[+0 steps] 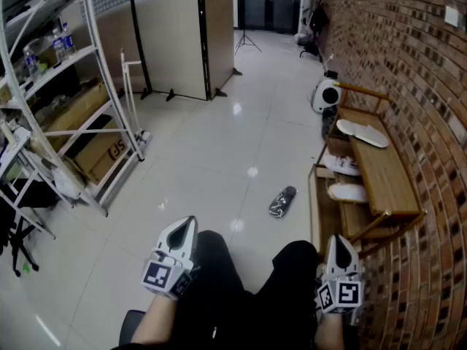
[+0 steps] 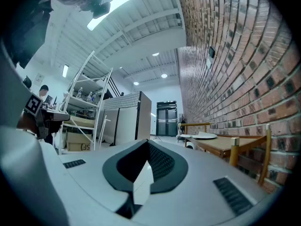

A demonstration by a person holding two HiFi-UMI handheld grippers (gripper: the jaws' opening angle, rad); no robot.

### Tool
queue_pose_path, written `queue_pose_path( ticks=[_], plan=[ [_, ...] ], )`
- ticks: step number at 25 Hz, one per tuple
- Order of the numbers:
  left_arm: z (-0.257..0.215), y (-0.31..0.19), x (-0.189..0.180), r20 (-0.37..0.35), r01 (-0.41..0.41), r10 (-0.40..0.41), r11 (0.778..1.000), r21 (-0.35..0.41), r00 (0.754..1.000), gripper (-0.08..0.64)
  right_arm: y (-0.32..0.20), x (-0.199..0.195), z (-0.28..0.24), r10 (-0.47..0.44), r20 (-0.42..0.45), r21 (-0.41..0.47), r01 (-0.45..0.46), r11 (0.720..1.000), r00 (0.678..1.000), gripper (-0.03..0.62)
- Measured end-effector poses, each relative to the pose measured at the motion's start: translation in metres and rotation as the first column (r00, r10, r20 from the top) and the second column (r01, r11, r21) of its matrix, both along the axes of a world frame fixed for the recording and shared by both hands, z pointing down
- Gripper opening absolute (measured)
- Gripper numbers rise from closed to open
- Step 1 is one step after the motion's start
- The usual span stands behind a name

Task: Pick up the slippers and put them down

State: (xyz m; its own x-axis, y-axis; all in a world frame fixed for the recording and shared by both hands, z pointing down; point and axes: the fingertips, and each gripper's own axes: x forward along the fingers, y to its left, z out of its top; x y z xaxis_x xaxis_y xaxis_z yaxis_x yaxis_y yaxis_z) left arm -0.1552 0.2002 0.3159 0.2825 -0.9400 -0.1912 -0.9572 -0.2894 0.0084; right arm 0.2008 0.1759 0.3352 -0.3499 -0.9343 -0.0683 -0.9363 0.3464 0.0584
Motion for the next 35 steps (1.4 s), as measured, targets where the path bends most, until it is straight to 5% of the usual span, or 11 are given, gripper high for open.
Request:
queue_pose_path(
  ticks=[8, 12, 26, 31, 35],
  plan=[
    [-0.019, -0.002, 0.003, -0.016, -0.044, 0.044, 0.998, -0.037, 0.999, 0.003, 0.001, -0.013, -0.024, -0.025, -0.070, -0.019, 0.024, 1.000, 0.997, 0.008],
    [-0.027, -0.008, -0.002, -0.033, -0.034, 0.033, 0.999, -0.021, 0.999, 0.003, -0.010, -0.018, -0.033, -0.017, -0.037, -0.015, 0.017, 1.000, 0.999, 0.008],
    [-0.002, -0.054, -0.021, -0.056, 0.009, -0.013, 0.997, -0.079, 0.998, 0.003, -0.061, -0.042, -0.019, -0.073, -0.039, -0.065, 0.071, 0.995, 0.997, 0.008],
    [0.022, -0.085, -0.026, -0.049, 0.011, -0.017, 0.993, -0.121, 0.999, 0.003, -0.088, -0.051, -0.005, -0.108, -0.015, -0.020, 0.108, 0.994, 0.994, 0.008],
    [0.034, -0.117, -0.029, -0.048, 0.014, -0.020, 0.992, -0.123, 0.999, 0.003, -0.116, -0.063, 0.016, -0.109, -0.027, -0.077, 0.107, 0.991, 0.994, 0.008]
  ],
)
